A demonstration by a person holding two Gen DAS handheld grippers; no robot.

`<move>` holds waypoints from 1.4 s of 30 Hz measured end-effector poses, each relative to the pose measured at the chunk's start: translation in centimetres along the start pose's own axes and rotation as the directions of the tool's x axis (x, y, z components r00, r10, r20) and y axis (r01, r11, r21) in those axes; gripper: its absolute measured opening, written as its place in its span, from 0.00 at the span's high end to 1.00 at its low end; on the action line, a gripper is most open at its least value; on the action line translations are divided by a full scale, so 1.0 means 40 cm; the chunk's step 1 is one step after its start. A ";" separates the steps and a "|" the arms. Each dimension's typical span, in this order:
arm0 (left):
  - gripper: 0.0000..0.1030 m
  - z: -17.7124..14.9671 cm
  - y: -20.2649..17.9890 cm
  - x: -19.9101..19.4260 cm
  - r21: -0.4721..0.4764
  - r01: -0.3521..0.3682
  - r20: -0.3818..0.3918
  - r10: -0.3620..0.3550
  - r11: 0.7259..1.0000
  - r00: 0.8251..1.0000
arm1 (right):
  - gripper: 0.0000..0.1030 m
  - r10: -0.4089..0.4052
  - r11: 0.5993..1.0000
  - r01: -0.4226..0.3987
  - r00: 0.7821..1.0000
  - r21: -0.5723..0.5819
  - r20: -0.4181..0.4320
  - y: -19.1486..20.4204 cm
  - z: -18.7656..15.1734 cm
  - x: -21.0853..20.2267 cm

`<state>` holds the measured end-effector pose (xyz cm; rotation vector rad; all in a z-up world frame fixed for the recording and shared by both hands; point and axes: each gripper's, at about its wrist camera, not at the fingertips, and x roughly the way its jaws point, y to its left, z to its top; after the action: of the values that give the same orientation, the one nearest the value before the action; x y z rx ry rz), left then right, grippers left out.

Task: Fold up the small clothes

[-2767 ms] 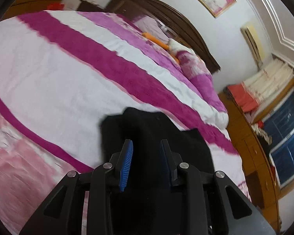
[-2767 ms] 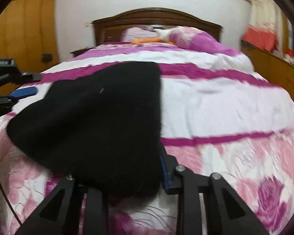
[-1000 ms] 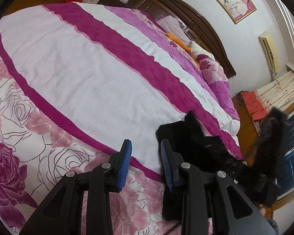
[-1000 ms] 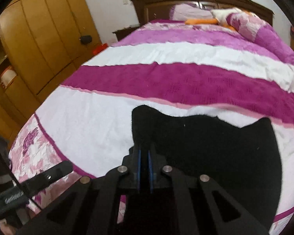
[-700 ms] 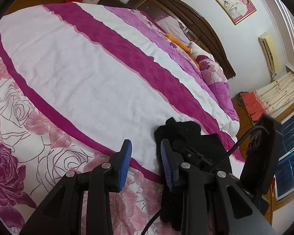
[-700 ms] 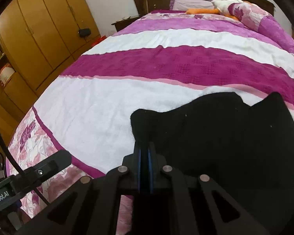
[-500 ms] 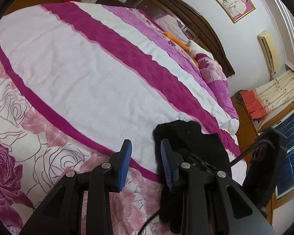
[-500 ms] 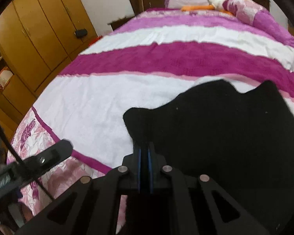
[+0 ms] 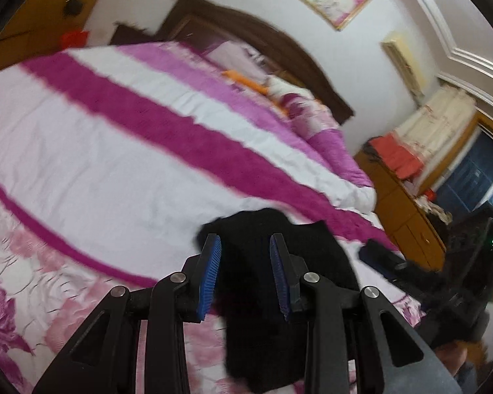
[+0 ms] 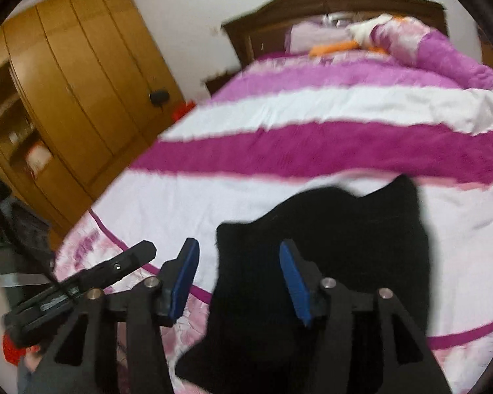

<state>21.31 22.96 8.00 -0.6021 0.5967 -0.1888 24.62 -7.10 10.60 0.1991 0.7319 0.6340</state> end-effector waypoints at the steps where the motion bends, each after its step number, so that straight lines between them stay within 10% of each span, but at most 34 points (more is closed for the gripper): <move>1: 0.86 0.000 -0.011 0.002 0.008 0.013 0.001 -0.013 1.000 1.000 | 0.48 0.009 1.000 -0.010 0.999 0.020 0.035 -0.031 0.003 -0.053; 6: 0.85 -0.006 -0.096 0.061 0.053 0.045 -0.054 -0.042 0.998 0.998 | 0.51 0.009 0.999 -0.013 0.994 0.038 0.113 -0.149 -0.015 -0.187; 9: 0.85 -0.028 -0.148 0.116 0.085 0.060 -0.091 -0.052 0.995 0.995 | 0.89 0.074 0.995 -0.079 0.994 0.053 0.080 -0.203 -0.038 -0.166; 14: 0.90 -0.093 -0.185 0.229 0.164 0.011 -0.157 0.015 0.986 0.987 | 1.00 0.062 0.997 -0.060 0.997 0.045 -0.036 -0.239 -0.099 -0.023; 26: 0.97 -0.157 -0.151 0.300 0.220 -0.107 -0.236 0.159 0.970 0.959 | 1.00 0.010 0.996 -0.001 0.995 0.086 -0.097 -0.277 -0.180 0.136; 42: 0.96 -0.116 -0.148 0.224 0.225 -0.086 -0.169 0.126 0.971 0.978 | 0.87 0.137 0.969 -0.142 0.990 0.201 0.038 -0.311 -0.177 -0.087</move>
<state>25.97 12.93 4.15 -0.3423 0.7724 -0.2064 23.69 -19.44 2.58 0.4493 0.7647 0.6889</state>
